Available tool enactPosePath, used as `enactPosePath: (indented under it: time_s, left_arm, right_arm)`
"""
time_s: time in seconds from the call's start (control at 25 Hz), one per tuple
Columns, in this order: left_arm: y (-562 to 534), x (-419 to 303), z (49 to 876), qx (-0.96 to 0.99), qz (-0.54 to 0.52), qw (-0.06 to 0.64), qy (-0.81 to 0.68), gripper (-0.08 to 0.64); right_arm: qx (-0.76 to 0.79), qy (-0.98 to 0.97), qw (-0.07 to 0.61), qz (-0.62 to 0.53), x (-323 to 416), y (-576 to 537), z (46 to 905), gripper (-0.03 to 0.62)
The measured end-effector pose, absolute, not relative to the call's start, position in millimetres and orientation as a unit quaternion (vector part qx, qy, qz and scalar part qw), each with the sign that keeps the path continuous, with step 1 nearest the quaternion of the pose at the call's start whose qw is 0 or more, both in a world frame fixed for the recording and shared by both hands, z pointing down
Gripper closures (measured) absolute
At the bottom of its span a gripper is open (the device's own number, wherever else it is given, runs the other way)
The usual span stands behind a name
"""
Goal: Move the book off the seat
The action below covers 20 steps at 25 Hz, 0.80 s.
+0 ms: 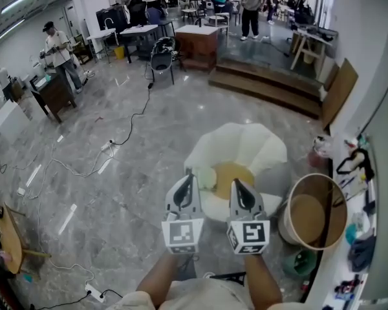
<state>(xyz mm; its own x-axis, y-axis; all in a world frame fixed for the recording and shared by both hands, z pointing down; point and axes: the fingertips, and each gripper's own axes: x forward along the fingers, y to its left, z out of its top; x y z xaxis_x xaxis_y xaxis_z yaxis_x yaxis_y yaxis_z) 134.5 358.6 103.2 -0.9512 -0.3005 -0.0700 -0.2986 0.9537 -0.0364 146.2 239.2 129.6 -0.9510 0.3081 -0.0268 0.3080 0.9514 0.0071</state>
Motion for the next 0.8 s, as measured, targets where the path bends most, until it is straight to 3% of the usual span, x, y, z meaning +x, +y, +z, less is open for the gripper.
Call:
enactPosePath:
  time_s: [0.8]
  left_arm:
    - [425,-141,129,-0.229,-0.03,-0.001,0.973,0.557]
  right_arm:
    - [0.074,0.997,-0.03,0.006,-106,302,153,0.588]
